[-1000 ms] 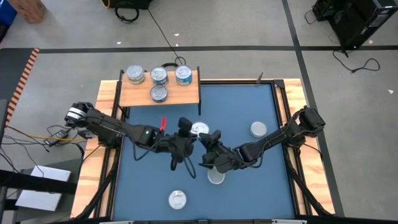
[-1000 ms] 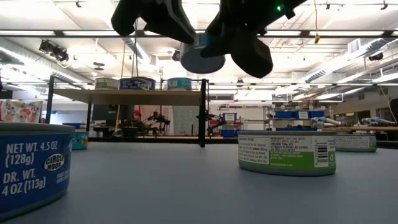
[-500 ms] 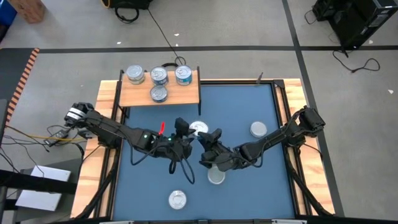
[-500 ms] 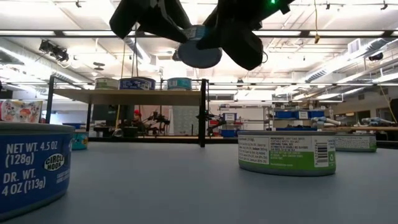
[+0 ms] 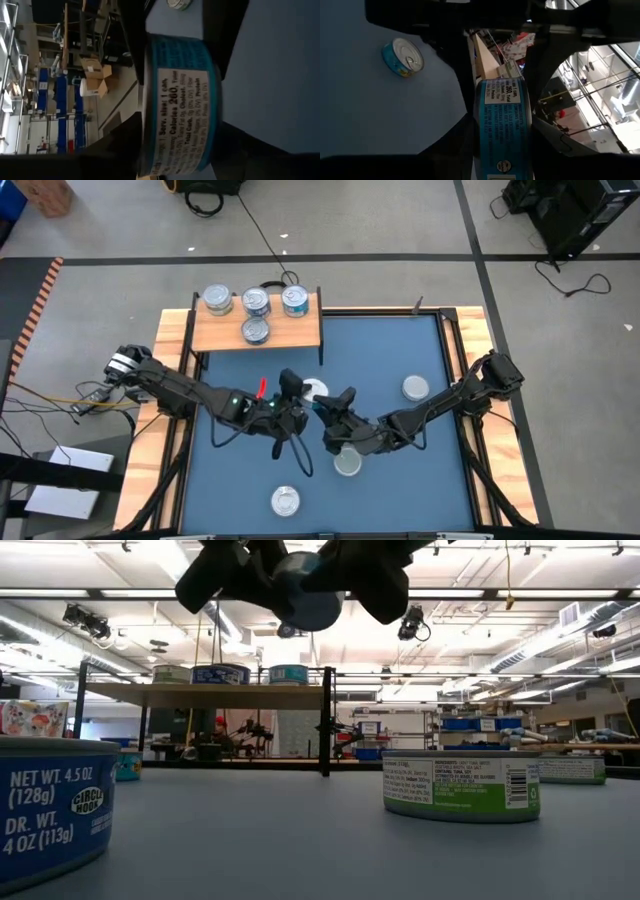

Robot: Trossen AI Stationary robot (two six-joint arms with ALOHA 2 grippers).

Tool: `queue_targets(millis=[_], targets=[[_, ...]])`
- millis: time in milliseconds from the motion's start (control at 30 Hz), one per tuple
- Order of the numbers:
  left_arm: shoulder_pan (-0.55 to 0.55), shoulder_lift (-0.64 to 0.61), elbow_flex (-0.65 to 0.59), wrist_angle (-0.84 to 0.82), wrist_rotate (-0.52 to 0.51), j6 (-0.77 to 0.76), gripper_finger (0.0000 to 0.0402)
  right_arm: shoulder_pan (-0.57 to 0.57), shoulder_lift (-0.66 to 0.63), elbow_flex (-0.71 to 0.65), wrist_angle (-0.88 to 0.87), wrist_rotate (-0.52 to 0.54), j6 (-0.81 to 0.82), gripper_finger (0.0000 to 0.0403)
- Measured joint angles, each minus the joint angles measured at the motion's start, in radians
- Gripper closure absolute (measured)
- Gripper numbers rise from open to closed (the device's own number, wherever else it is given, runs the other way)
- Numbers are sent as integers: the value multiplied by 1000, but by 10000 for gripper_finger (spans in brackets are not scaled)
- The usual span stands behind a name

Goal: Stack canned seafood by type on shelf
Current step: Put the yellow blue tuna can on the shelf aligned with the other yellow blue tuna cans

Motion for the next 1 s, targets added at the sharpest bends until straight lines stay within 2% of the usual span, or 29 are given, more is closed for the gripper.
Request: queue_targets(millis=[233, 467, 600, 767, 1000], targets=[[-21, 0, 0, 2, -53, 53, 260, -2, -1, 0, 3, -7, 20, 260], [12, 0, 0, -3, -63, 30, 260, -6, -1, -2, -4, 52, 32, 190], [64, -1, 0, -26, -74, 14, 260, 7, -1, -2, -4, 99, 21, 165], [115, -13, 0, -53, -133, 14, 260, 26, -1, -2, -8, 177, -25, 160], [211, -75, 1, -74, -139, -51, 260, 46, 0, -2, -9, 221, -52, 170]])
